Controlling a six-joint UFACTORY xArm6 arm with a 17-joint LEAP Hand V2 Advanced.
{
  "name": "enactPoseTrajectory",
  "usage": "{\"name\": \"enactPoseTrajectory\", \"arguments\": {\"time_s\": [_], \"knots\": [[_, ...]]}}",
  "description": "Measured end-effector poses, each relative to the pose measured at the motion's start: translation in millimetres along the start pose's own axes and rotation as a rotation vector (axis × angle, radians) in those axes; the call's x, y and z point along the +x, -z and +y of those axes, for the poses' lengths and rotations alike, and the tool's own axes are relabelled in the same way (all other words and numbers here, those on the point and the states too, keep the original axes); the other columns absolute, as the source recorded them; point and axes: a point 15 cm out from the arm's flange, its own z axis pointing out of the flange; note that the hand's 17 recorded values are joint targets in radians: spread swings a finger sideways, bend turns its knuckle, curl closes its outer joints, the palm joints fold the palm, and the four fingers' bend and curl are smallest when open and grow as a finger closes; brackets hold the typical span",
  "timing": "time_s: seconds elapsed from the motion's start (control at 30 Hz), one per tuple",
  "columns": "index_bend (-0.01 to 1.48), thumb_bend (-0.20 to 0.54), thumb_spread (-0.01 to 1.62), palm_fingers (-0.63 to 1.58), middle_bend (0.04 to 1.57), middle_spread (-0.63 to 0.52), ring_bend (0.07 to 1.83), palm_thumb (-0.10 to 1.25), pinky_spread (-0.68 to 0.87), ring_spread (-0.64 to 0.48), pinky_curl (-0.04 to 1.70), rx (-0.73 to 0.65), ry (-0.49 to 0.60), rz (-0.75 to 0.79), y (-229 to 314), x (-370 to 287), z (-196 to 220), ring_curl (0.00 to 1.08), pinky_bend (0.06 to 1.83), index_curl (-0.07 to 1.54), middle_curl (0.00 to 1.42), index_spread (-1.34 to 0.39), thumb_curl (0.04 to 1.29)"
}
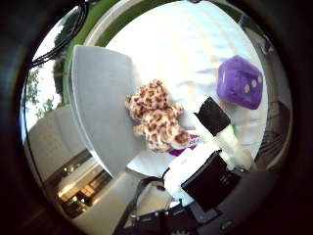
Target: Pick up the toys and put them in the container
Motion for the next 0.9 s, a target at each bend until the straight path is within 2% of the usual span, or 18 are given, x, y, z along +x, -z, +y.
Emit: {"name": "enactPoseTrajectory", "arguments": {"time_s": [0.23, 0.3, 0.4, 0.43, 0.47, 0.5, 0.53, 0.57, 0.67, 0.8, 0.9], "knots": [[0.16, -0.018, 1.21, 0.16, 0.18, 0.04, 0.35, 0.69, 0.39, 0.27, 0.27, -0.063, -0.016, -0.012, -40.2, 10.6, -9.5, 0.35, 0.41, 0.26, 0.32, -0.16, 0.37], [0.16, -0.012, 1.20, 0.22, 0.18, 0.03, 0.38, 0.72, 0.39, 0.27, 0.27, -0.075, -0.017, -0.011, -46.0, 12.4, -9.7, 0.35, 0.43, 0.26, 0.33, -0.14, 0.38], [0.14, -0.004, 1.18, 0.45, 0.21, -0.01, 0.51, 0.78, 0.38, 0.27, 0.26, -0.088, -0.012, 0.016, -47.6, 16.8, -7.3, 0.37, 0.49, 0.25, 0.33, -0.11, 0.39], [0.13, -0.004, 1.17, 0.57, 0.24, -0.03, 0.57, 0.81, 0.38, 0.25, 0.27, -0.092, -0.007, 0.031, -47.8, 18.0, -6.8, 0.38, 0.53, 0.24, 0.34, -0.12, 0.39], [0.11, -0.004, 1.16, 0.78, 0.33, -0.05, 0.68, 0.83, 0.38, 0.22, 0.29, -0.094, -0.002, 0.044, -47.6, 18.1, -6.5, 0.42, 0.60, 0.23, 0.38, -0.15, 0.40], [0.09, -0.004, 1.15, 0.86, 0.37, -0.08, 0.74, 0.85, 0.38, 0.19, 0.30, -0.098, 0.004, 0.053, -47.4, 17.2, -5.8, 0.43, 0.67, 0.20, 0.40, -0.18, 0.41], [0.06, -0.003, 1.15, 0.93, 0.46, -0.09, 0.85, 0.88, 0.38, 0.16, 0.33, -0.104, 0.008, 0.056, -47.0, 15.0, -4.3, 0.48, 0.71, 0.17, 0.44, -0.21, 0.41], [0.07, -0.001, 1.14, 0.96, 0.55, -0.11, 0.96, 0.91, 0.38, 0.14, 0.36, -0.105, 0.010, 0.057, -43.8, 13.4, -1.9, 0.53, 0.74, 0.15, 0.49, -0.24, 0.42], [0.12, -0.008, 1.13, 1.01, 0.72, -0.15, 1.13, 0.95, 0.37, 0.08, 0.44, -0.111, 0.019, 0.059, -30.0, 9.5, 8.9, 0.61, 0.86, 0.10, 0.58, -0.32, 0.43], [0.22, -0.025, 1.13, 1.08, 0.91, -0.19, 1.21, 0.95, 0.33, 0.01, 0.58, -0.070, 0.022, 0.053, -2.7, 7.2, 18.2, 0.70, 1.10, 0.04, 0.72, -0.45, 0.43], [0.32, -0.022, 1.17, 1.08, 0.97, -0.21, 1.23, 0.93, 0.30, -0.03, 0.65, -0.039, 0.021, 0.051, 15.7, 5.6, 27.8, 0.73, 1.20, 0.03, 0.78, -0.53, 0.43]]}}
